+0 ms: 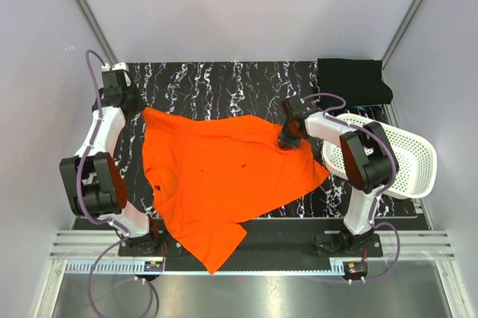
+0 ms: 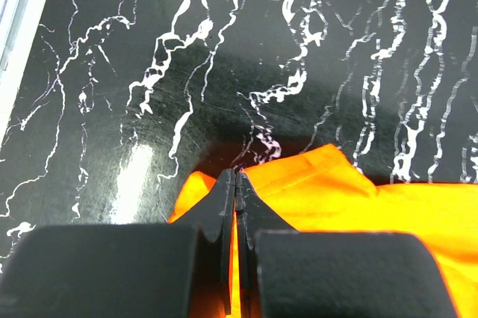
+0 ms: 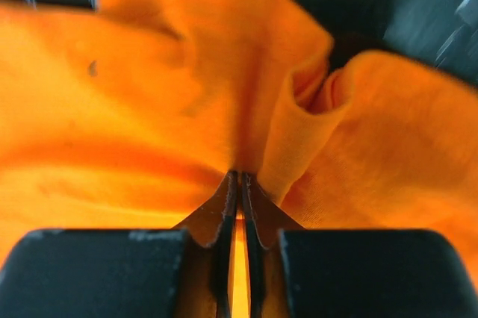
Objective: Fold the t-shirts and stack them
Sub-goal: Flatten the tshirt out
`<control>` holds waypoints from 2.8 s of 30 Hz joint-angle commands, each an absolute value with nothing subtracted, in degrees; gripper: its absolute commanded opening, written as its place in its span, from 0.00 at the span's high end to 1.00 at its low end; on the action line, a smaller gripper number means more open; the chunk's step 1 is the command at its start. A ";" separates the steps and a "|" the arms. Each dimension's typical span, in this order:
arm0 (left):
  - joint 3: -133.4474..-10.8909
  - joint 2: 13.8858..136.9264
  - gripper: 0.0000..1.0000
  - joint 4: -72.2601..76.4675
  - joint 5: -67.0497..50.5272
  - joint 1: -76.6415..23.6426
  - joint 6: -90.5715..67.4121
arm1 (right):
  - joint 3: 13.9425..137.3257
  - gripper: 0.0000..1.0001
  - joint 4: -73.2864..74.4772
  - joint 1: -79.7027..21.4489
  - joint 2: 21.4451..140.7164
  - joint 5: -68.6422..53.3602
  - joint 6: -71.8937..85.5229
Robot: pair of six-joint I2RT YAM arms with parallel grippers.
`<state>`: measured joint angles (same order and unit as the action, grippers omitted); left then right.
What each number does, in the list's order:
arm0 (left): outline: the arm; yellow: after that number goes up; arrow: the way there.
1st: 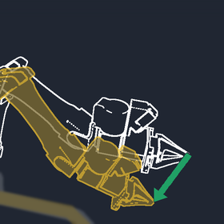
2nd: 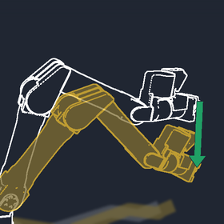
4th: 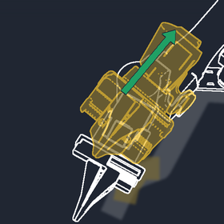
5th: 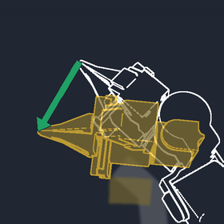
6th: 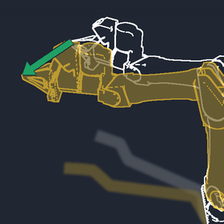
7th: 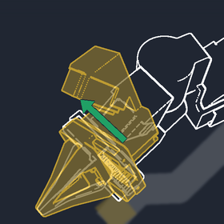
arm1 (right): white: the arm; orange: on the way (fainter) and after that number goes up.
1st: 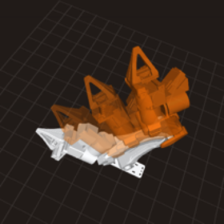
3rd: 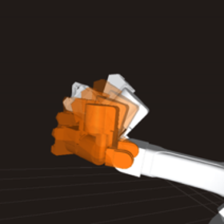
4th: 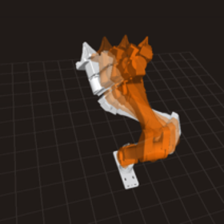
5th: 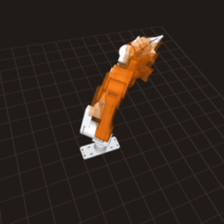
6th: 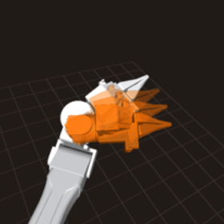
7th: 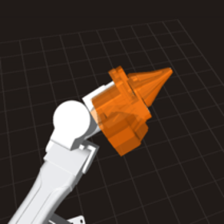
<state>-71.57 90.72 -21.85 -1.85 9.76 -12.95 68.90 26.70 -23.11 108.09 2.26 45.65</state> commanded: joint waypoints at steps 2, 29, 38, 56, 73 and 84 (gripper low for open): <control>-70.58 87.80 1.00 -22.41 -4.92 9.32 -13.36 | 67.68 0.80 31.18 -25.40 102.49 3.50 46.05; -69.08 87.98 1.00 -23.82 -4.75 7.47 -11.78 | 94.14 0.65 41.84 -20.39 121.81 1.94 54.67; -69.35 88.33 1.00 -23.73 -5.36 7.47 -12.39 | 91.92 0.62 42.19 -20.74 124.97 4.39 54.23; -68.56 87.63 1.00 -24.17 -1.41 7.30 -12.48 | 99.48 1.00 39.02 -19.69 121.99 22.67 53.43; -69.08 89.38 1.00 -24.96 0.53 7.38 -12.39 | 103.96 0.73 32.43 -16.96 124.27 24.17 53.70; -69.96 89.56 1.00 -25.75 -2.46 7.21 -12.57 | 106.79 0.68 32.34 -16.87 126.83 10.03 50.19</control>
